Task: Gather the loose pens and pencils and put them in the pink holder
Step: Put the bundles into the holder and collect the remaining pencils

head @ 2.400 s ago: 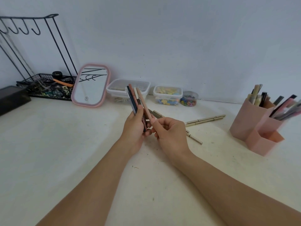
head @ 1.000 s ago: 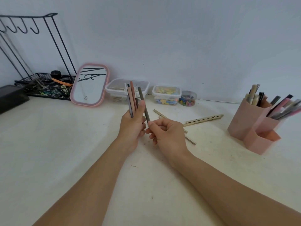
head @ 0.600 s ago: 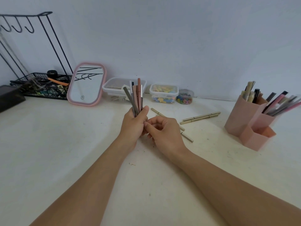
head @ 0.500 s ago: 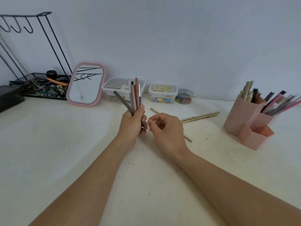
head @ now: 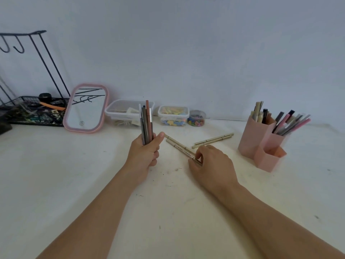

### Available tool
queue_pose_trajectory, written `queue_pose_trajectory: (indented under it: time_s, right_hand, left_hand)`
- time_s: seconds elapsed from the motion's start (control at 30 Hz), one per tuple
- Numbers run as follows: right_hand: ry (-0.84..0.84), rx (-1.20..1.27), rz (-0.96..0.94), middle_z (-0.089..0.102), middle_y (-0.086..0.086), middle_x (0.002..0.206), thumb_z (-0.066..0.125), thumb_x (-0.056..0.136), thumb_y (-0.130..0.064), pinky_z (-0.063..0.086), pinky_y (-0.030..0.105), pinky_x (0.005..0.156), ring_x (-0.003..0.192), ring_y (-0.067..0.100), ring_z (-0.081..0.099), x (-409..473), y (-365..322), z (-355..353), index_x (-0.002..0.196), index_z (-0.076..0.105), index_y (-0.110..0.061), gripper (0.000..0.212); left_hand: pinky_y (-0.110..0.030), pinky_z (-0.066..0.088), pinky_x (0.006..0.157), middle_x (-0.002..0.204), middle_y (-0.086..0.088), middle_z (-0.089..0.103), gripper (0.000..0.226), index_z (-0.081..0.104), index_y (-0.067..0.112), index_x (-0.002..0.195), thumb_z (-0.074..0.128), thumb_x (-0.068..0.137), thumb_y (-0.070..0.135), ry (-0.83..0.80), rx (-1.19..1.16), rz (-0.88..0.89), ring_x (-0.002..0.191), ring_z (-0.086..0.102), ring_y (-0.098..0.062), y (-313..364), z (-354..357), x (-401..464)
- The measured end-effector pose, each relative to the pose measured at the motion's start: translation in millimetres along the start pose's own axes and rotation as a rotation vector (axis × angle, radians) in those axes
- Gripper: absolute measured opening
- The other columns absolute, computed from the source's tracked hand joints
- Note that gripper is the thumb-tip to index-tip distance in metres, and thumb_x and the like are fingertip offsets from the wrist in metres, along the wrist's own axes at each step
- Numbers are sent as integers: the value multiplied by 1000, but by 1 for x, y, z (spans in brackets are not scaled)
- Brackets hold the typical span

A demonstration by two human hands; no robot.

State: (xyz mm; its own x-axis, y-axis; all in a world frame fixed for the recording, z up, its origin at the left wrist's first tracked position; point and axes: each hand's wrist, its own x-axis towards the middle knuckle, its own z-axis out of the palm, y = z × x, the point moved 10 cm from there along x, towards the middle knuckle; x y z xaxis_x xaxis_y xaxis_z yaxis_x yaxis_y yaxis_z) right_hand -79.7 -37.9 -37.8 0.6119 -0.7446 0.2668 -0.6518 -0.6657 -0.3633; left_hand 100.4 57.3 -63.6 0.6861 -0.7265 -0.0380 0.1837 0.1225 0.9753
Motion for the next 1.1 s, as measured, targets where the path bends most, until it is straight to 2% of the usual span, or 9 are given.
queue_pose_trajectory:
  time_s: [0.2,0.3,0.43,0.6,0.7,0.83,0.93,1.1]
  right_hand:
    - [8,151,60,63,-8,78,60,93,-33,51,33,69,75,14,59,8,5,5,84,68,-22,16]
    - [60,357,107,63,-11,69,64,92,-29,44,24,60,65,6,57,11,13,3,81,70,-19,16]
    - [36,655,123,65,-10,69,66,95,-30,43,16,60,61,3,55,10,12,8,83,72,-18,18]
    - [-127,1088,166,57,3,60,63,99,-19,46,24,51,51,12,50,6,-7,27,93,66,2,23]
    - [-163,1157,115,59,3,61,63,99,-17,47,23,53,53,13,52,6,-19,31,91,67,0,20]
    - [-153,1187,64,61,-3,60,62,99,-13,47,21,54,54,9,54,6,-25,30,89,69,-4,15]
    - [-142,1182,45,59,-7,54,62,99,-11,42,18,51,50,7,49,7,-29,28,89,67,-2,14]
    - [-87,1176,68,50,10,60,67,96,-18,36,22,49,53,16,39,12,-32,28,87,66,7,27]
  left_hand:
    - [-19,29,37,65,3,46,23,54,19,89,72,92,33,-45,25,-35,49,41,-10,-4,12,-9]
    - [-19,29,38,65,2,44,27,49,17,86,73,92,29,-49,71,-17,48,37,-9,-2,13,-9]
    - [-19,26,37,61,5,35,36,42,19,81,74,90,32,-27,44,-22,46,28,-10,-1,14,-10]
    - [-20,18,39,55,8,30,37,43,23,79,70,90,45,0,-43,-79,47,22,-9,-6,22,-15]
    - [-20,23,38,57,4,42,30,51,21,87,67,92,46,-29,15,-53,45,35,-9,-5,27,-17]
    - [-22,32,37,65,-2,56,34,57,13,94,64,94,47,-63,97,-39,44,48,-12,-4,32,-18]
    - [-23,35,37,67,-2,55,36,56,12,92,61,96,48,-63,123,-39,46,51,-13,-6,34,-18]
    - [-23,37,37,66,-6,47,33,55,13,92,55,100,45,-62,103,-55,43,45,-10,-8,34,-17]
